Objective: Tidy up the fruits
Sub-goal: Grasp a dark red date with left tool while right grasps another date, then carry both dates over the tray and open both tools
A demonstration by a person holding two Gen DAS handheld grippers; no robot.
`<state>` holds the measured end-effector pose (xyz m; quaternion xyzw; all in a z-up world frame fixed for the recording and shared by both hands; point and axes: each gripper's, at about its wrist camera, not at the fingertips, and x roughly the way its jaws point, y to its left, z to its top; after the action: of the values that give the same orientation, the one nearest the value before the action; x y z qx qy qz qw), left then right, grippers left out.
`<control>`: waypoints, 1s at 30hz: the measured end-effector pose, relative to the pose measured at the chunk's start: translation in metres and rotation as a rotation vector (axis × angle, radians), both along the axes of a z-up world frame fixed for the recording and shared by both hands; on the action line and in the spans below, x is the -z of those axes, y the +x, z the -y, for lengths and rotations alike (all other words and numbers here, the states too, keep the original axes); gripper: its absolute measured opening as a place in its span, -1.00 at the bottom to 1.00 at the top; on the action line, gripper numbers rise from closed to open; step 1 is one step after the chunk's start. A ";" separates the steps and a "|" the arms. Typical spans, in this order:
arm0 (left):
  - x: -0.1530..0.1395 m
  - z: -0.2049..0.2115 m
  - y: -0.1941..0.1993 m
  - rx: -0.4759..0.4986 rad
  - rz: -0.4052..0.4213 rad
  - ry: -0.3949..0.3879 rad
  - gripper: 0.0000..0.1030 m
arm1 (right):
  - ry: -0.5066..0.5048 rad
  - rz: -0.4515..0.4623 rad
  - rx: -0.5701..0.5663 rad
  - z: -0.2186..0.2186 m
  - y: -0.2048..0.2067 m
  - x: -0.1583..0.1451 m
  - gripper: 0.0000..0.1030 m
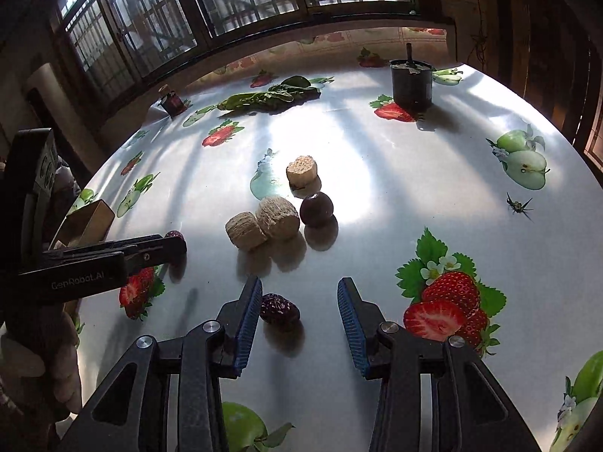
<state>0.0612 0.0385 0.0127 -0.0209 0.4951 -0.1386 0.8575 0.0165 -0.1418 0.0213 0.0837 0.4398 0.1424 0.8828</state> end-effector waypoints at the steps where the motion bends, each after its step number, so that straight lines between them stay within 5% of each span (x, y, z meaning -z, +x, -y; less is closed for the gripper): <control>1: 0.000 0.004 -0.002 0.008 0.021 0.026 -0.24 | 0.003 -0.009 -0.005 -0.001 0.001 0.003 -0.13; 5: 0.001 0.011 -0.007 0.010 0.054 0.080 -0.24 | -0.025 0.002 -0.027 -0.011 -0.001 0.004 -0.13; 7: 0.000 0.012 -0.009 0.000 0.069 0.119 -0.60 | -0.051 0.007 -0.030 -0.016 -0.002 0.006 -0.13; 8: 0.000 0.012 -0.010 0.002 0.069 0.125 -0.60 | -0.062 0.006 -0.032 -0.019 -0.001 0.007 -0.13; 11: -0.005 0.007 -0.017 -0.015 0.075 0.097 -0.60 | -0.087 0.014 -0.036 -0.024 -0.002 0.008 -0.45; 16: -0.030 -0.014 -0.042 -0.061 0.109 0.030 -0.60 | -0.090 0.023 -0.021 -0.024 -0.005 0.008 -0.45; 30: -0.080 -0.157 -0.146 -0.326 0.191 -0.057 -0.59 | 0.014 0.058 -0.079 -0.055 -0.035 -0.037 -0.45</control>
<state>-0.0850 0.1957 0.0928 -0.1117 0.3975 -0.0133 0.9107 -0.0186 -0.0871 0.0587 0.0682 0.4160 0.1827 0.8882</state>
